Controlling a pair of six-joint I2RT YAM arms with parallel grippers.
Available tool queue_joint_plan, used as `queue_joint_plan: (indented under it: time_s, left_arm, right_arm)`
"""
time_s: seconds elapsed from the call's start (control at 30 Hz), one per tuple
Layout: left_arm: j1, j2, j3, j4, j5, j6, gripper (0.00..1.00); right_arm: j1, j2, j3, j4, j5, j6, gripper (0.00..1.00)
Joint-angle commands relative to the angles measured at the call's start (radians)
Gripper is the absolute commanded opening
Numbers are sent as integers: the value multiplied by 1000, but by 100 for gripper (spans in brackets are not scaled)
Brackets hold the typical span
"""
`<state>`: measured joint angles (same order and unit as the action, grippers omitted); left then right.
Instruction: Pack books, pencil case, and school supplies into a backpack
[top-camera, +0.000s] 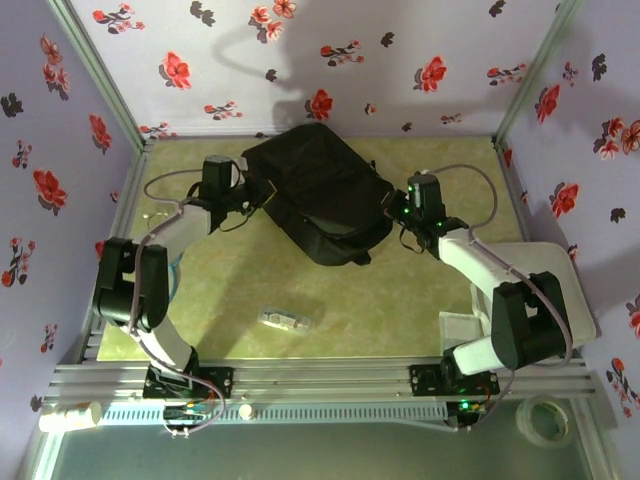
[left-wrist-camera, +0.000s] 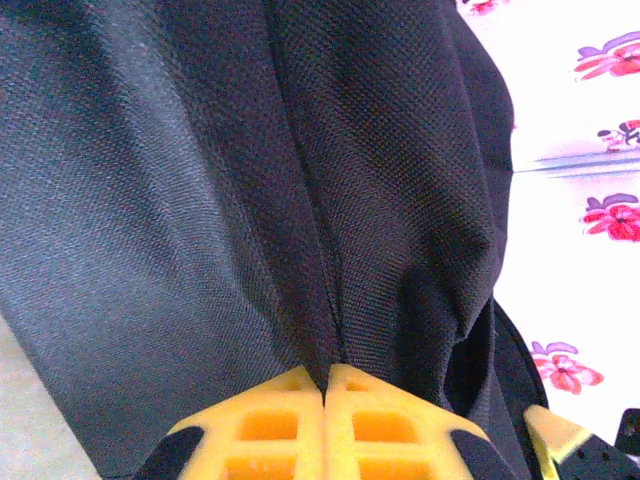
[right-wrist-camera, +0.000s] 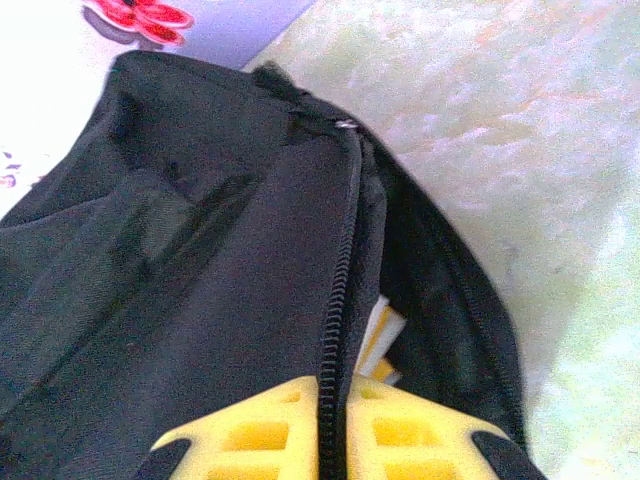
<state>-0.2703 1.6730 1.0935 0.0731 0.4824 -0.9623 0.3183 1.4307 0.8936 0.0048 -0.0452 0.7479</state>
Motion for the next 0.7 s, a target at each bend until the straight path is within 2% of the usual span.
queue_joint_plan:
  time_s: [0.0,0.1,0.23,0.27,0.4,0.57,0.67]
  left_arm:
    - [0,-88,2,-13,15,51,0]
    - [-19,-111,18,-68,15,70,0]
    - [-29,-130,20,-82,12,61,0]
    - [-32,-133,21,-82,12,59,0]
    - [-47,-143,31,-85,12,51,0]
    - [-71,-147,42,-97,8,41,0]
    - [-89,-148,37,-100,-2,27,0]
  right_arm:
    - [-22,10,65,-112,85,-116,15]
    - [-21,17,118,-187,48,-140,30]
    - [-20,-58,138,-307,112,-140,54]
    - [-18,-79,139,-328,114,-146,56]
    - [33,-145,179,-396,63,-190,60]
    - [222,-105,277,-453,21,-220,57]
    - [341,-50,337,-452,16,-216,51]
